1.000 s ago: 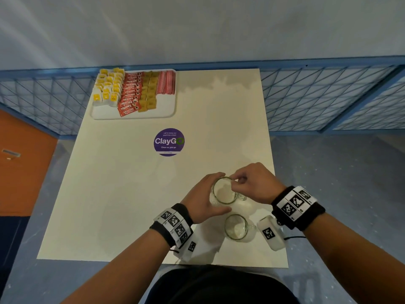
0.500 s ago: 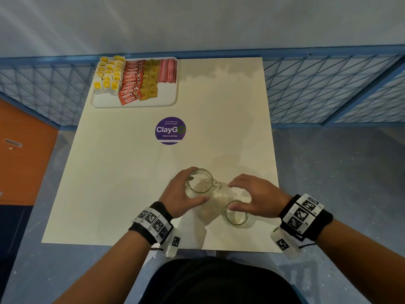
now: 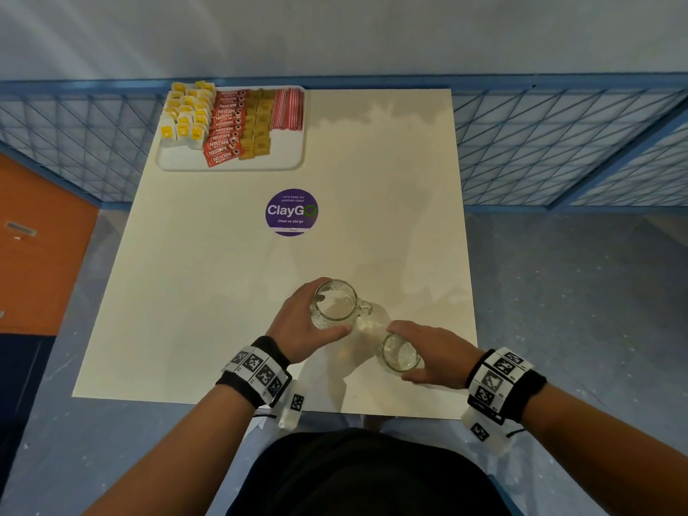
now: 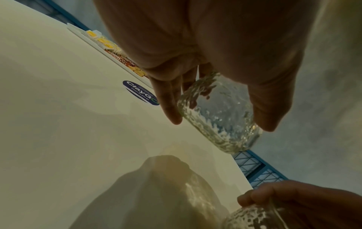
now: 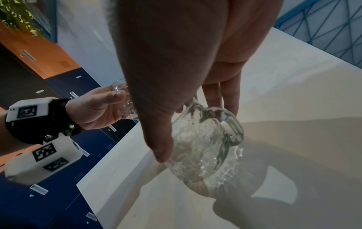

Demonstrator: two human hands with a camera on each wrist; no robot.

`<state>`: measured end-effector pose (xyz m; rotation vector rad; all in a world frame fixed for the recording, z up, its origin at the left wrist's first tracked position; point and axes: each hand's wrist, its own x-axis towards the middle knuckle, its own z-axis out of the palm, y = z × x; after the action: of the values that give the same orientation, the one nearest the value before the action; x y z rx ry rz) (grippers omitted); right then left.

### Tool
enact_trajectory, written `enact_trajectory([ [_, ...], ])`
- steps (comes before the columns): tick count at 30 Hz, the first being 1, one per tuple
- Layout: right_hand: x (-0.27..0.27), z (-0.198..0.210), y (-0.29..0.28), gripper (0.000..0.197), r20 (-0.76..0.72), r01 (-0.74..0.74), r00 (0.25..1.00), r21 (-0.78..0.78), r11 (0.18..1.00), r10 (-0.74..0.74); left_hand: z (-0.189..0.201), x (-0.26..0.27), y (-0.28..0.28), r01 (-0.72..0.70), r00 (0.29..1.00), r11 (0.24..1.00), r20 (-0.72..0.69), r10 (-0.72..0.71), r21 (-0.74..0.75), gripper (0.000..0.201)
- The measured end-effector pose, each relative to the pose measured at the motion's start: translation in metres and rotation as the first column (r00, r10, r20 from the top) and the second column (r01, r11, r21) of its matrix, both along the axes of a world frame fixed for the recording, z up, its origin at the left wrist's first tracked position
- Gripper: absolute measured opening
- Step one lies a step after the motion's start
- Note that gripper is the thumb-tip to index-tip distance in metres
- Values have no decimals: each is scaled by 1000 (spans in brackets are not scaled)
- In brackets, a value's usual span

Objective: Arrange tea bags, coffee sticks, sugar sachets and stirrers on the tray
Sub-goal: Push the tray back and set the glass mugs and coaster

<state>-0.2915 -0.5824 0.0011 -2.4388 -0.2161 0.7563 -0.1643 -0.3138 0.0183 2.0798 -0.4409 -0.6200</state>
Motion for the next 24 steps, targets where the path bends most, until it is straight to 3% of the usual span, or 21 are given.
enact_trajectory([
  [15,71,26,-2,81,8,-7,1000,-42,999,8,3,38,5,-23,999,1000,38,23,-14,80],
  [24,160,55,1,86,30,23,999,-59,998,-21,15,108,10,-44,992,998,122,38,47,61],
])
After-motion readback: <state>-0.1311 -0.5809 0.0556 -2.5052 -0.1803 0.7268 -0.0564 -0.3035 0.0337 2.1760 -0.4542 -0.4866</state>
